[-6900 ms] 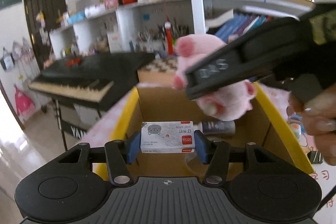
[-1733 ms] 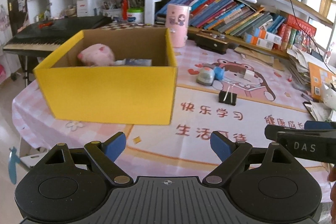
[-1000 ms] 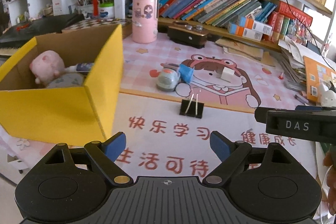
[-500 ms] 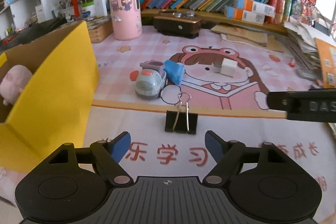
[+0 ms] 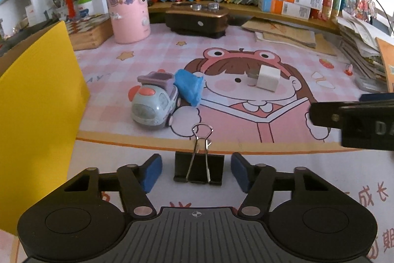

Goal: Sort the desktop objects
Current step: 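Grasp the black binder clip with the left tool, then grasp the white cube charger with the right tool while the left tool holds the clip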

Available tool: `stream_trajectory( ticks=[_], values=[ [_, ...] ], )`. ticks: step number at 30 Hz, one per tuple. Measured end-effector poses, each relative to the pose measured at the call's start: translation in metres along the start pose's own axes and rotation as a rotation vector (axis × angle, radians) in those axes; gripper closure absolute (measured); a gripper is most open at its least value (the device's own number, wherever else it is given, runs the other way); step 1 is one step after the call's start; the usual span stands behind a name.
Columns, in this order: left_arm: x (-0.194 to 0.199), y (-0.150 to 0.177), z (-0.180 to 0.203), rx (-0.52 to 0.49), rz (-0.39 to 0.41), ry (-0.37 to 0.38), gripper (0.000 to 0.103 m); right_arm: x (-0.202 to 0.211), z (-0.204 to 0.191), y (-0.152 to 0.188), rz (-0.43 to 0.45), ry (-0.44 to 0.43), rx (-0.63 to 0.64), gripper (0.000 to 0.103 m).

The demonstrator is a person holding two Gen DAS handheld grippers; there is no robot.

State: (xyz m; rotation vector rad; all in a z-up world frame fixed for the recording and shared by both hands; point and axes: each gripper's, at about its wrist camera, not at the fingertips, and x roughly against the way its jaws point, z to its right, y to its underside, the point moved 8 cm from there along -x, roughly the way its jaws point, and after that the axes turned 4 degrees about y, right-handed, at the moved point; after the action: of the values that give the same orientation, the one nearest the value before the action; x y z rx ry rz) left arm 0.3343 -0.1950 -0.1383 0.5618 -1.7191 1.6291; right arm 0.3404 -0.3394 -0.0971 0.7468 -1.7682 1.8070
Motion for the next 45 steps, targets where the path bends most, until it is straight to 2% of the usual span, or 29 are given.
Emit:
stream_trajectory(
  ticks=[4, 7, 13, 25, 28, 29, 30, 36, 45],
  values=[
    [0.000, -0.002, 0.003, -0.015, 0.002, 0.019, 0.064, -0.012, -0.004, -0.005, 0.004, -0.016, 0.011, 0.022],
    [0.005, -0.004, -0.001, 0.024, -0.004, 0.028, 0.064, -0.023, -0.006, -0.011, 0.017, -0.023, 0.020, 0.022],
    [0.035, -0.013, -0.009, 0.077, 0.038, 0.042, 0.064, -0.052, -0.008, -0.024, 0.028, -0.029, 0.009, 0.022],
    [0.066, -0.005, -0.016, 0.091, 0.031, 0.017, 0.064, -0.099, -0.021, -0.032, 0.016, -0.008, 0.031, 0.048],
    [0.070, -0.004, -0.017, 0.094, 0.037, 0.012, 0.064, -0.100, -0.023, -0.033, 0.038, -0.017, 0.042, 0.055],
    [0.071, -0.004, -0.017, 0.096, 0.039, 0.012, 0.064, -0.100, -0.024, -0.034, 0.045, -0.027, 0.047, 0.064],
    [0.072, -0.004, -0.017, 0.096, 0.041, 0.012, 0.064, -0.100, -0.024, -0.035, 0.047, -0.031, 0.055, 0.068],
    [0.080, -0.005, -0.016, 0.098, 0.067, 0.021, 0.064, -0.084, -0.023, -0.036, 0.049, -0.056, 0.038, 0.068],
    [0.097, -0.005, -0.015, 0.104, 0.119, 0.039, 0.064, -0.034, -0.024, -0.029, 0.050, -0.088, 0.023, 0.068]
  ],
)
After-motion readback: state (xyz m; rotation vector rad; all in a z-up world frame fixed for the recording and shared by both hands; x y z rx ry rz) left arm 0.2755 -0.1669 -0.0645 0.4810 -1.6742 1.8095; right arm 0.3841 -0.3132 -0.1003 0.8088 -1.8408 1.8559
